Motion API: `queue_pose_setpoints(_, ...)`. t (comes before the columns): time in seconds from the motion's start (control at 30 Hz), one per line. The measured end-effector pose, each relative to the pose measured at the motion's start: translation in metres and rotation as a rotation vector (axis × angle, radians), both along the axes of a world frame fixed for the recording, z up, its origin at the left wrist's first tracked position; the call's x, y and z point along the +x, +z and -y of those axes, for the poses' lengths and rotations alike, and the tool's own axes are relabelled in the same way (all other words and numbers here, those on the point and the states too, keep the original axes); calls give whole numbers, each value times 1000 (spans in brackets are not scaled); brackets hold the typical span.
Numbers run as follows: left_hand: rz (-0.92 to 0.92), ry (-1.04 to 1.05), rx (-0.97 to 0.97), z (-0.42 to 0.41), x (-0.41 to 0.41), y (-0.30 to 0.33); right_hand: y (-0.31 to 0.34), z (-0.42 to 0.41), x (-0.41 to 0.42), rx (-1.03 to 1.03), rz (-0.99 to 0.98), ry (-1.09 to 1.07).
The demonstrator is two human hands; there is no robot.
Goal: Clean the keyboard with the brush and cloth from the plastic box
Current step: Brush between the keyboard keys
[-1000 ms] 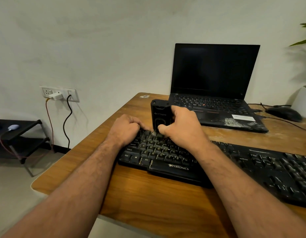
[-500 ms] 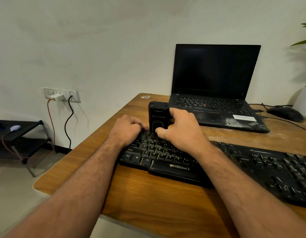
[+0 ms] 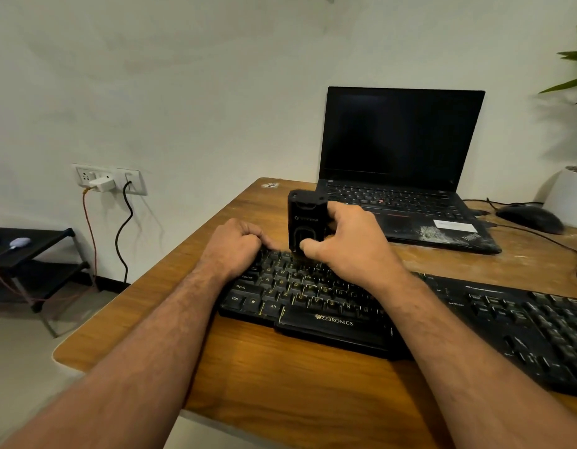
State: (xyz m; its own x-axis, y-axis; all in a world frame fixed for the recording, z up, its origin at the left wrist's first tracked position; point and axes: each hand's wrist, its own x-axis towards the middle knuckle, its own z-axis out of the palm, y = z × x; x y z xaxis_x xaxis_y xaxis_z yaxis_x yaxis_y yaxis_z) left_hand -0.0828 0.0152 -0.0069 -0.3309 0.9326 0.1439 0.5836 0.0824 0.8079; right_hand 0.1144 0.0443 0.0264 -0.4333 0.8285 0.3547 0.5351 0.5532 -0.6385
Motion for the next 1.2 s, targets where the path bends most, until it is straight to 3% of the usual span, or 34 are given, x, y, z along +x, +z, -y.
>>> queue_pose_setpoints(0.27, 19, 20, 18, -1, 0, -1, -3, 1, -3, -1, 22, 9)
queue_pose_setpoints(0.43, 118, 27, 179, -1, 5, 0, -3, -1, -7, -34, -16, -15)
queue_pose_setpoints(0.53, 171, -73, 218, -2, 3, 0, 0, 0, -5, -91, -51, 30)
queue_pose_setpoints(0.73, 232, -253, 153, -5, -1, -4, 4, -7, 5, -154, -131, -13)
queue_pose_setpoints(0.83, 232, -251, 134, -7, -2, -5, 2, -3, 7, -170, -118, 41)
queue_pose_setpoints(1.0, 196, -230, 127, -8, -2, -6, 0, -7, 3, -84, -75, -56)
queue_pose_setpoints(1.2, 236, -256, 124, -8, -1, -4, 1, -4, 9, -137, -49, 31)
